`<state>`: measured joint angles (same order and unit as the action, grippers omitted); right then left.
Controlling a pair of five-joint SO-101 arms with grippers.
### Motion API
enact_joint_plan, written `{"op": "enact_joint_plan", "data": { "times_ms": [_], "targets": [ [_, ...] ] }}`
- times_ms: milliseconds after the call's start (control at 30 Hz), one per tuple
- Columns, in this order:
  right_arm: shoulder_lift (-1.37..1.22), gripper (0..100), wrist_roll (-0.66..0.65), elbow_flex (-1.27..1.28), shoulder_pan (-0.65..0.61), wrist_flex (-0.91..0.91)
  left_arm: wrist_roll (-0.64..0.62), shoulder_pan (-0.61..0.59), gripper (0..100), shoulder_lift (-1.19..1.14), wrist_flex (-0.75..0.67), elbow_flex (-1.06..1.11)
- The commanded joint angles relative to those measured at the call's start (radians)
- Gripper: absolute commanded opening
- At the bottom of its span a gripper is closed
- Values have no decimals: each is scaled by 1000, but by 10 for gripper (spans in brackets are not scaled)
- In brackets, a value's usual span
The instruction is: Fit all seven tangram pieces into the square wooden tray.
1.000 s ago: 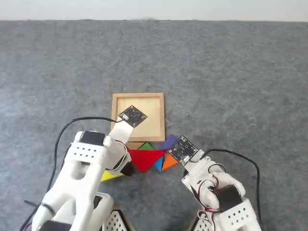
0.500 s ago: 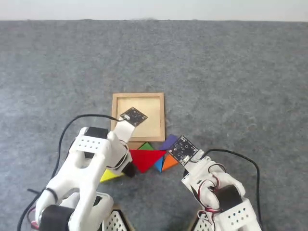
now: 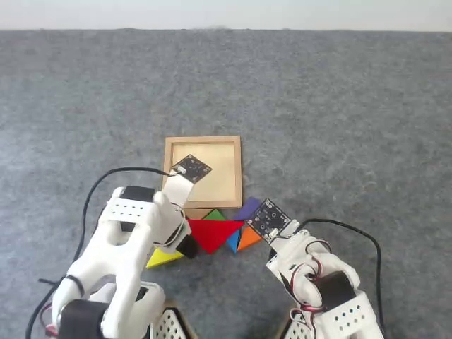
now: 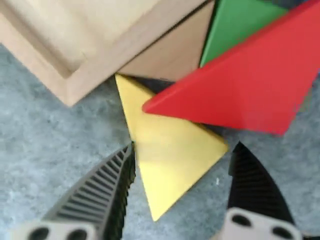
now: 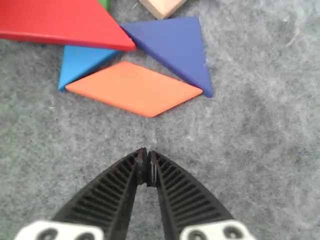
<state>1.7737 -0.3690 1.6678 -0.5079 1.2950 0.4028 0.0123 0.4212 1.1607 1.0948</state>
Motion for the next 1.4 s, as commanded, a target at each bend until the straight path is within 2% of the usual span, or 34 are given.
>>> {"op": "enact_joint_plan", "data": {
  "times_ms": [0,100,433,633,833,1200,1367],
  "targets": [
    [19,8,9,17,-7,2,40,-75,296,0,40,-79],
    [19,8,9,17,-7,2,66,-86,297,-6,34,-76],
    [19,8,9,17,-7,2,8,29,298,-9,34,-70],
    [19,8,9,17,-7,2,-18,18,298,-11,-11,-28],
    [19,8,9,17,-7,2,23,-5,298,-11,12,-31],
    [19,8,9,17,-7,2,28,6,295,-11,9,-25],
    [19,8,9,17,-7,2,15,0,261,-2,29,-47]
  ]
}}
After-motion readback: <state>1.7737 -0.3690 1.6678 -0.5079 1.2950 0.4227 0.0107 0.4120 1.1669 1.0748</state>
